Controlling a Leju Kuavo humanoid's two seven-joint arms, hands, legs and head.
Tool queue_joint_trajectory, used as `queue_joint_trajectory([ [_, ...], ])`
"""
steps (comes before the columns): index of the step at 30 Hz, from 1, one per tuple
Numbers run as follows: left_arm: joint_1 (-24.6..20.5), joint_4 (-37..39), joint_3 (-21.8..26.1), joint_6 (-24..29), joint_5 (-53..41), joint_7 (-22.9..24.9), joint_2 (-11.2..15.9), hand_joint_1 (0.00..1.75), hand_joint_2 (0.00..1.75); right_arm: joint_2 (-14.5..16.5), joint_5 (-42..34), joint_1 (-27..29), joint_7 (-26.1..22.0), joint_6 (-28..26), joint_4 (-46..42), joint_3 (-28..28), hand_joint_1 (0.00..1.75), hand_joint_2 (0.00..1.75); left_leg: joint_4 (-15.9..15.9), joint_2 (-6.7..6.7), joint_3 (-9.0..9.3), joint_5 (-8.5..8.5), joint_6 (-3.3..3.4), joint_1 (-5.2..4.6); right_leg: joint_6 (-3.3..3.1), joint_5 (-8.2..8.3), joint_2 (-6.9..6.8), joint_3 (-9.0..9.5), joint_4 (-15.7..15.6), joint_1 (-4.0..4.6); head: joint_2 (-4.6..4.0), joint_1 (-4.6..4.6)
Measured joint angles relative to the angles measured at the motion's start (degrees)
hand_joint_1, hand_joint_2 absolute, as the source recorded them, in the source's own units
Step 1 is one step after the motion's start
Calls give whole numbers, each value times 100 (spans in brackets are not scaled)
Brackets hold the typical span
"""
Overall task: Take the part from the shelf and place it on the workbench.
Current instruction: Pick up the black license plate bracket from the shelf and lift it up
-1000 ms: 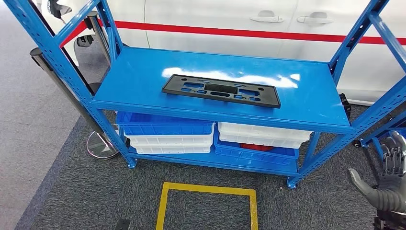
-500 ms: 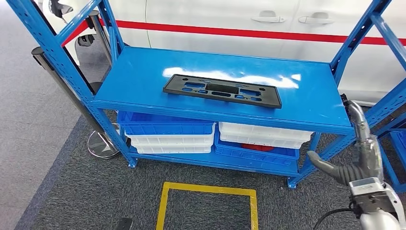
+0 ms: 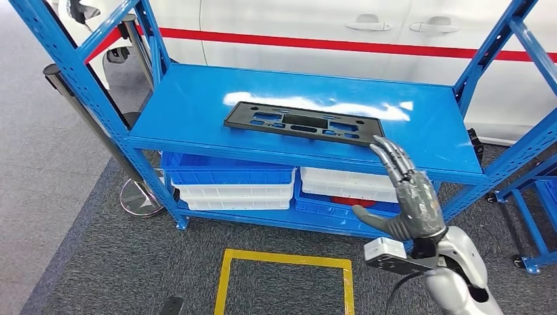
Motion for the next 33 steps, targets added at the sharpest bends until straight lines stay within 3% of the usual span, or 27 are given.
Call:
queue_joint_trajectory([
  [11, -57, 0, -16, -33, -186, -54, 0, 0, 0, 1274, 426, -852, 131, -27, 1481, 872, 0, 175, 29, -6, -37, 13, 28, -23, 46, 32, -4, -17, -15, -21, 0, 0],
  [15, -78, 0, -15, -36, -230, -75, -8, 0, 0, 1787, 432, -1157, 143, -15, 2221, 1056, 0, 175, -12, -7, -56, 65, 103, 4, 101, 8, -4, -54, 19, -20, 1, 0],
  [17, -86, 0, -14, -43, -263, -93, -21, 0, 0, 2006, 410, -1287, 142, -8, 2561, 1127, 0, 175, -53, -6, -54, 103, 149, 26, 99, -237, -5, -246, 425, -13, 2, 0],
  [19, -83, 1, -11, -57, -272, -106, -32, 0, 0, 2188, 372, -1395, 141, 3, 2935, 1201, 0, 175, -53, -8, -68, 111, 162, 12, 77, -580, -4, -640, 1207, 4, 1, 0],
  [20, -81, 2, -10, -65, -273, -109, -35, 0, 0, 2271, 349, -1428, 141, 9, 3122, 1243, 0, 175, -51, -10, -70, 110, 163, -2, 61, -664, -4, -816, 1529, 20, 1, 0],
  [21, -79, 2, -8, -74, -273, -113, -38, 0, 0, 2352, 328, -1456, 141, 13, 3300, 1285, 0, 175, -49, -15, -67, 107, 164, -20, 32, -641, -4, -916, 1673, 42, 0, 0],
  [22, -81, 2, -7, -84, -274, -118, -40, 0, 0, 2442, 303, -1494, 141, 14, 3479, 1329, 0, 175, -48, -20, -59, 103, 164, -45, -21, -493, -4, -906, 1578, 69, 1, 0],
  [23, -84, 2, -7, -95, -275, -122, -43, 0, 0, 2534, 275, -1550, 141, 12, 3655, 1373, 0, 175, -48, -25, -46, 96, 165, -73, -97, -259, -2, -794, 1269, 106, 1, 0],
  [25, -94, 7, -5, -122, -278, -131, -69, 0, 0, 2709, 215, -1688, 134, -3, 4006, 1451, 0, 175, -51, -27, -32, 80, 165, -112, -317, 140, 3, -481, 494, 199, 1, -8],
  [27, -117, 16, -2, -146, -286, -134, -104, 0, 0, 2840, 159, -1798, 122, -39, 4314, 1501, 0, 175, -51, -24, -59, 79, 134, -85, -463, 243, 1, -324, 82, 274, 1, -19],
  [29, -140, 24, 1, -164, -309, -131, -121, 0, 0, 2944, 117, -1878, 109, -94, 4582, 1523, 0, 175, -77, -23, -68, 89, 79, -65, -486, 263, -5, -272, -56, 285, 2, -22],
  [31, -148, 29, 3, -178, -355, -126, -122, 0, 0, 3047, 81, -1960, 87, -154, 4812, 1539, 0, 175, -22, -15, -73, 20, 16, -76, -450, 326, -20, -164, -229, 223, 2, -23],
  [33, -161, 35, 4, -191, -384, -122, -120, 0, 0, 3140, 47, -2040, 68, -197, 5005, 1575, 0, 175, 455, -6, -297, -228, -105, -18, -394, 368, -38, -76, -353, 138, 1, -26],
])
